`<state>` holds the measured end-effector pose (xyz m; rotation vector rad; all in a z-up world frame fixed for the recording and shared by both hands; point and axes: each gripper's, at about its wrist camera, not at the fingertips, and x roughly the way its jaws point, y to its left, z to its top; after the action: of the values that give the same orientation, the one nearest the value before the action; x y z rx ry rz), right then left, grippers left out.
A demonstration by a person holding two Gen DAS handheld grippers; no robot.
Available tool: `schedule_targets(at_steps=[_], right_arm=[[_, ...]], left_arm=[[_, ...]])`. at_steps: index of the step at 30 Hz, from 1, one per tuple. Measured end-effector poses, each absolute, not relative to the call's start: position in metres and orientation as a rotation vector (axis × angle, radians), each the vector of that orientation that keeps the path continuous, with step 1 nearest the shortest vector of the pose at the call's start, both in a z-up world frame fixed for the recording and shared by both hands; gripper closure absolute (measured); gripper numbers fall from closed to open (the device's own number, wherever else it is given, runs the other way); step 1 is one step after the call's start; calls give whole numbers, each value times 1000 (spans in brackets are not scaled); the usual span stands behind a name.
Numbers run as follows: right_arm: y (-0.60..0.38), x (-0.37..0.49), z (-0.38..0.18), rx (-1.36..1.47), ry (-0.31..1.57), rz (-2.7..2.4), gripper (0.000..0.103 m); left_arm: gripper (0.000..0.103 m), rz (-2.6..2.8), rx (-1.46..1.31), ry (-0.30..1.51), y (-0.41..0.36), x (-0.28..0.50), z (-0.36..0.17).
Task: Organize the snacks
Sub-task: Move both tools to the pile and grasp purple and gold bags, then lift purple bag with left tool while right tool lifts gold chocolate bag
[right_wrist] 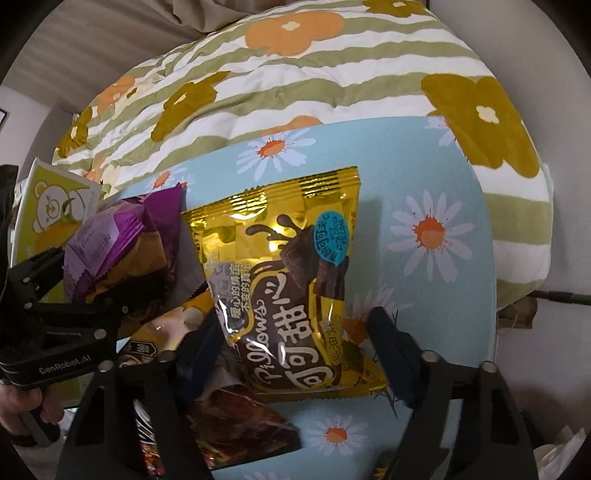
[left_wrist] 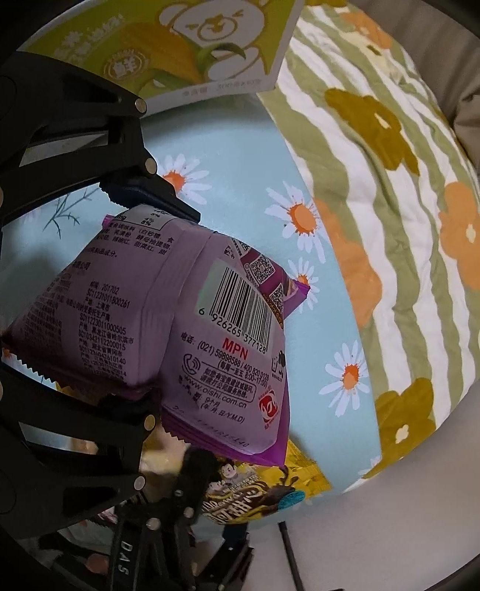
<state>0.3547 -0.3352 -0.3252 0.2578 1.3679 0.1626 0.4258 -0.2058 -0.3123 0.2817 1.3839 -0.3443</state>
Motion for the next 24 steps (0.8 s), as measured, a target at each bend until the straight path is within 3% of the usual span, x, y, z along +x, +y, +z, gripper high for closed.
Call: schedule_targets(at_steps=[3, 6, 13, 24], right_arm=[[-334, 354, -324, 239, 1356, 167, 57], [-337, 354, -323, 254, 1350, 170, 61], [-351, 346, -300, 277, 1270, 141, 61], [-375, 314, -232, 254, 1114, 110, 62]], left_arm=[[33, -333, 292, 1374, -205, 424, -310], [33, -324, 279, 1370, -202, 424, -307], [34, -318, 287, 1309, -205, 421, -284], [34, -321, 253, 1141, -222, 395, -207]])
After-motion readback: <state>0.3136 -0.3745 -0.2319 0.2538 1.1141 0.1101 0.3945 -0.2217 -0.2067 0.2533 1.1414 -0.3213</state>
